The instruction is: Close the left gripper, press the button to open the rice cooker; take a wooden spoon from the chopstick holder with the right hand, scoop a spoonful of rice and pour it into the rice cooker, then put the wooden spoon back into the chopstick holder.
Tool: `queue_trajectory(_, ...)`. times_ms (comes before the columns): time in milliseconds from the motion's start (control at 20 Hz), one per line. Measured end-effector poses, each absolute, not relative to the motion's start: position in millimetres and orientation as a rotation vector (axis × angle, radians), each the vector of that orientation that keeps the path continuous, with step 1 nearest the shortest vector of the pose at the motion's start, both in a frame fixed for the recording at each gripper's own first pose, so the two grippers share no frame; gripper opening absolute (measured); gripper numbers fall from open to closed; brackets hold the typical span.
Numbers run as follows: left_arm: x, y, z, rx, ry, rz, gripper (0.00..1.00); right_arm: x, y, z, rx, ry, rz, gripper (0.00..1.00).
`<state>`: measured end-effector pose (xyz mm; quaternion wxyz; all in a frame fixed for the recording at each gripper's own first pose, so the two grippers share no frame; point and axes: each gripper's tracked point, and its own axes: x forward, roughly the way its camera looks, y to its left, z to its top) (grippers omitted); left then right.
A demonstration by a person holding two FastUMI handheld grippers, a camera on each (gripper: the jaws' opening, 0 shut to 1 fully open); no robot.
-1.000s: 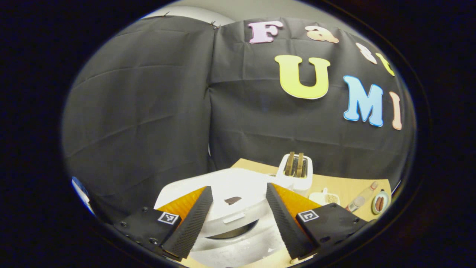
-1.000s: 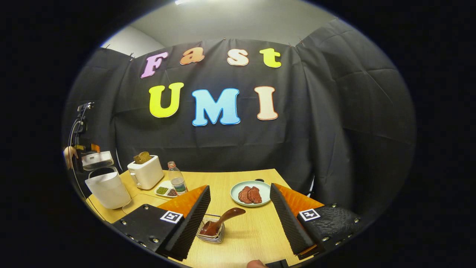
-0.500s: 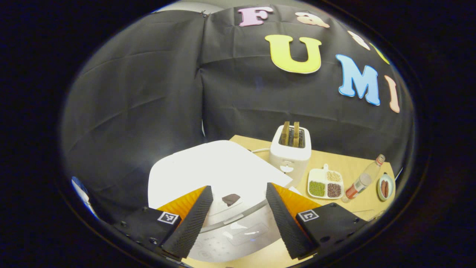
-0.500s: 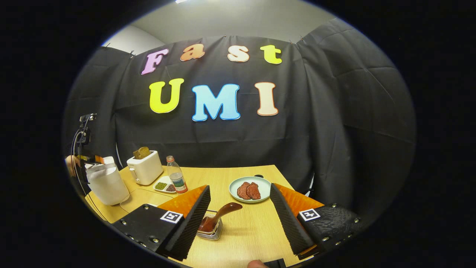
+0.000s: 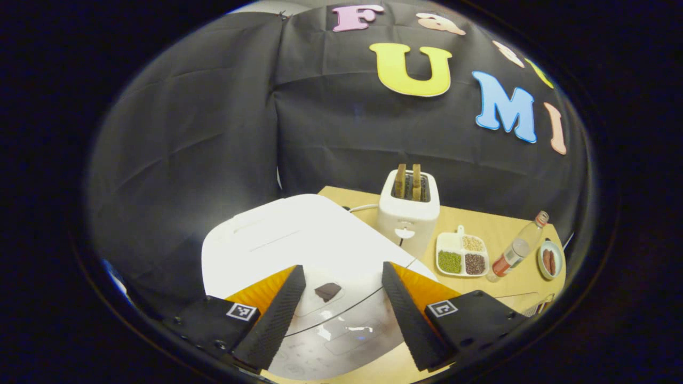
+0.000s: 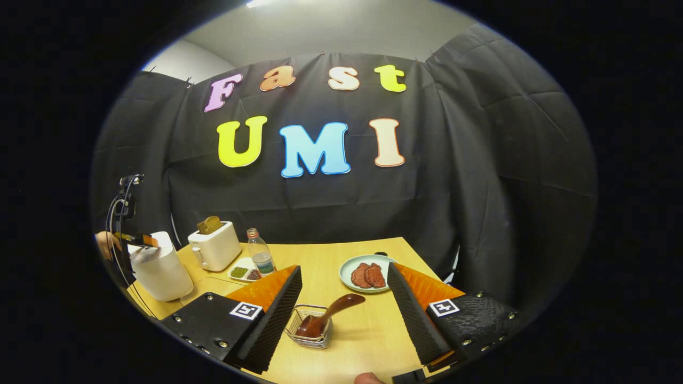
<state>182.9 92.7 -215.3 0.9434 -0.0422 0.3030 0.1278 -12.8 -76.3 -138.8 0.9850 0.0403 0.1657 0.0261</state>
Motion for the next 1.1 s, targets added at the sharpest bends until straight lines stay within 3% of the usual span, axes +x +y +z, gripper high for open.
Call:
queue_trajectory(150, 180, 90, -174, -0.015, 0.451, 0.245, 1.00, -7, -59, -113, 0.075, 0.283, 0.080, 0.98)
queue_trajectory(450, 119, 27, -57, 0.080, 0.096, 0.091, 0.99, -5, -18, -61, 0.099, 0.177, 0.134, 0.98)
queue_trajectory(750, 51, -24, -8, 0.017, -0.034, 0.004, 1.00, -17, 7, -25, 0.116, 0.055, 0.117, 0.98)
queue_trajectory(1100, 12, -50, -3, -0.005, -0.078, -0.066, 0.99, -33, 27, -29, 0.096, 0.038, 0.124, 0.98)
